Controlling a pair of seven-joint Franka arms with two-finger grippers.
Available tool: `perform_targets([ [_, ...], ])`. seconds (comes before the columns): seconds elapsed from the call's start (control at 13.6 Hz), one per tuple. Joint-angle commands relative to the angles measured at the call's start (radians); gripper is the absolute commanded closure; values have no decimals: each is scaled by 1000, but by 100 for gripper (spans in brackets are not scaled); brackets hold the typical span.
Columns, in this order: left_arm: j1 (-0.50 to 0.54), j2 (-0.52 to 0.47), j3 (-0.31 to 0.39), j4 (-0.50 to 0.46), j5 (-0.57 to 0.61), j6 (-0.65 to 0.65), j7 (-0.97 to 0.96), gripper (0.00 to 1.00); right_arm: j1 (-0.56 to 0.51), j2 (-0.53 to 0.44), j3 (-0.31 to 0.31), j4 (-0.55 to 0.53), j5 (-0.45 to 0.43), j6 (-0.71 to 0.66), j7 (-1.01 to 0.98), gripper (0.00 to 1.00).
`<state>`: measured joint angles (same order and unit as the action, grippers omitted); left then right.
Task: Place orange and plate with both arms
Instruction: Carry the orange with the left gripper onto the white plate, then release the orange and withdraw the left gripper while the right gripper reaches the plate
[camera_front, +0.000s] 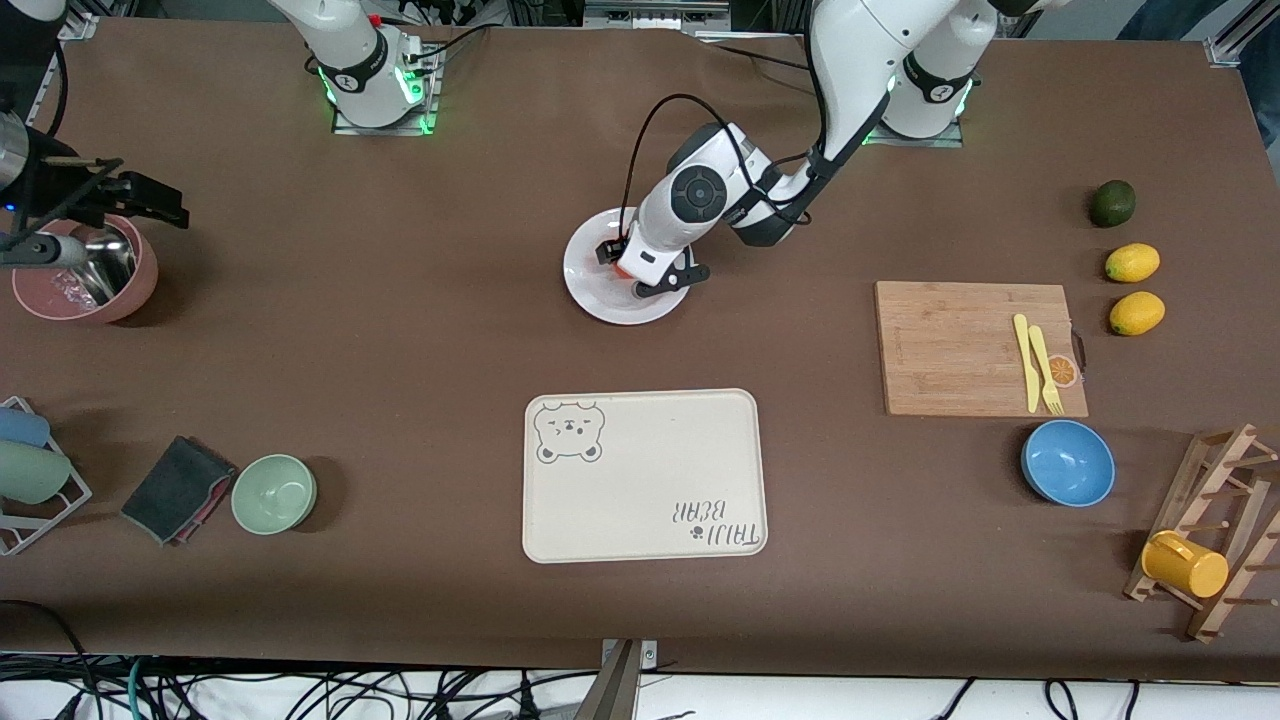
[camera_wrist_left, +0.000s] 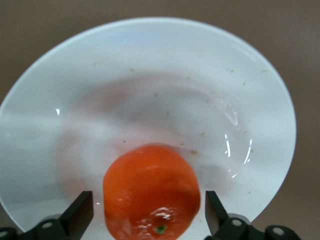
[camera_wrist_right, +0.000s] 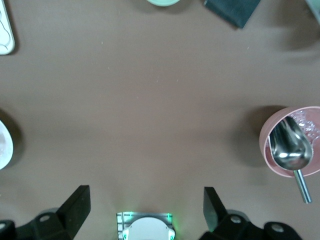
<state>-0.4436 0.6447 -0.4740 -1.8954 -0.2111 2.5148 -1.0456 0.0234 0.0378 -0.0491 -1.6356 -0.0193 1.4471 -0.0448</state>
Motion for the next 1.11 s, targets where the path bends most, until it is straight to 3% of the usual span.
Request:
perform_targets([
  [0.0,14,0,2,73,-28,-84,-20,0,1,27,0,22,50,-31,-1,0],
  [0.15,74,-7,0,181,-24,-273,-14,0,7,30,2,22,91,-46,5,0],
  [0.29,149,-8,2,307,-11,-507,-1,0,0,34,-1,17,229,-89,-1,0],
  [0.52,288,-17,6,430,42,-778,198,0,6,74,0,13,352,-214,-68,0],
  [0.59,343,-17,3,455,83,-828,232,0,7,77,3,1,364,-206,-90,0],
  [0.74,411,-26,5,501,195,-918,309,0,7,114,2,-24,479,-212,-156,0],
  [0.88,489,-39,5,504,310,-932,416,0,16,114,3,-58,519,-195,-155,0],
  [1.03,583,-40,5,504,378,-932,546,0,36,181,9,-78,553,-191,-179,0],
])
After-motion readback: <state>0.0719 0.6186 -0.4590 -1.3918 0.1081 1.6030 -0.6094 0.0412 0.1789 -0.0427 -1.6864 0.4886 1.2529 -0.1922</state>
